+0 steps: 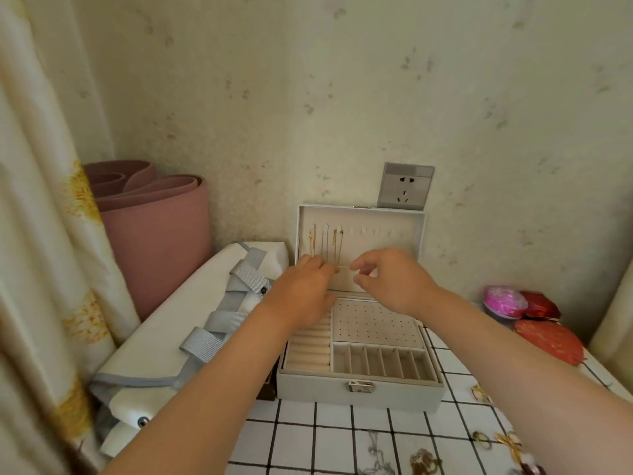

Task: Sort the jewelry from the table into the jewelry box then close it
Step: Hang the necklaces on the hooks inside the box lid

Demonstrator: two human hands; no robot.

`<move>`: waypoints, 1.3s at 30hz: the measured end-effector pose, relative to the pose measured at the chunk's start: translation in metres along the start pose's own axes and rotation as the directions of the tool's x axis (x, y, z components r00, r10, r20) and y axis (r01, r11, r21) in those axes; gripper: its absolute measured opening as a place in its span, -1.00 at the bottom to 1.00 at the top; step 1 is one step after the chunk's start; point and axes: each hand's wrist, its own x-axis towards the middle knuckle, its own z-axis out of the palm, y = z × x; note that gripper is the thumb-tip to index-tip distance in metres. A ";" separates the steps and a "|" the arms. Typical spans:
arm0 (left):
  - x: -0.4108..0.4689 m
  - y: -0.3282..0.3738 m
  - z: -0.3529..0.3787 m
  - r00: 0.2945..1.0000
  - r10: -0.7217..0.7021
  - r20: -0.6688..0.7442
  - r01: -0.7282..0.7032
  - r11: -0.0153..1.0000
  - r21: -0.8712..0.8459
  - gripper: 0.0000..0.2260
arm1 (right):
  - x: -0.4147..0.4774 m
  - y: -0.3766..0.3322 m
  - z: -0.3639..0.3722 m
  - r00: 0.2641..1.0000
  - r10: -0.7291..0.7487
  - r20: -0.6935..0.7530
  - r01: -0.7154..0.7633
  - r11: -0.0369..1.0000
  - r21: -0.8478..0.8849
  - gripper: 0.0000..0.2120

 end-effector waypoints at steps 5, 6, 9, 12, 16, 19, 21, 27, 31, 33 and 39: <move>-0.024 0.037 -0.021 0.999 0.030 -0.037 -0.033 0.996 -0.086 -0.72 | -0.049 -0.007 -0.017 0.999 -0.026 0.035 0.024 0.997 0.070 -0.81; -0.031 0.045 -0.024 0.998 0.039 -0.041 -0.043 0.995 -0.089 -0.75 | -0.060 -0.008 -0.019 0.998 -0.032 0.051 0.028 0.997 0.078 -0.84; -0.057 0.063 -0.030 0.998 0.039 -0.051 -0.045 0.992 -0.119 -0.84 | -0.092 -0.011 -0.023 0.987 -0.022 0.157 0.002 0.992 0.128 -0.90; -0.089 0.079 -0.030 1.000 0.000 0.000 0.000 0.975 -0.220 -0.91 | -0.121 -0.006 -0.019 0.961 -0.017 0.278 -0.015 0.993 0.115 -0.92; -0.121 0.097 -0.018 0.987 -0.015 0.159 0.071 0.932 -0.356 -0.92 | -0.152 0.007 -0.008 0.939 -0.007 0.344 -0.010 0.999 0.048 -0.87; -0.129 0.108 -0.001 0.973 0.012 0.229 0.069 0.937 -0.343 -0.90 | -0.168 0.018 0.000 0.912 0.030 0.410 -0.027 1.000 -0.013 -0.85; -0.132 0.114 0.010 0.968 0.028 0.250 0.052 0.949 -0.312 -0.85 | -0.175 0.025 0.005 0.898 0.060 0.436 -0.038 0.998 -0.058 -0.84; -0.131 0.134 0.033 0.969 0.081 0.233 -0.006 0.952 -0.305 -0.79 | -0.182 0.041 0.016 0.894 0.070 0.442 0.011 0.984 -0.178 -0.89; -0.127 0.145 0.043 0.972 0.043 0.230 0.047 0.927 -0.371 -0.83 | -0.180 0.045 0.020 0.903 0.069 0.425 0.024 0.978 -0.209 -0.92; -0.124 0.145 0.045 0.971 0.056 0.231 0.030 0.935 -0.353 -0.85 | -0.178 0.047 0.020 0.895 0.086 0.438 0.000 0.981 -0.194 -0.93; -0.116 0.135 0.031 0.953 0.006 0.303 0.105 0.932 -0.347 -0.83 | -0.176 0.046 0.017 0.887 0.092 0.453 -0.041 0.992 -0.121 -0.91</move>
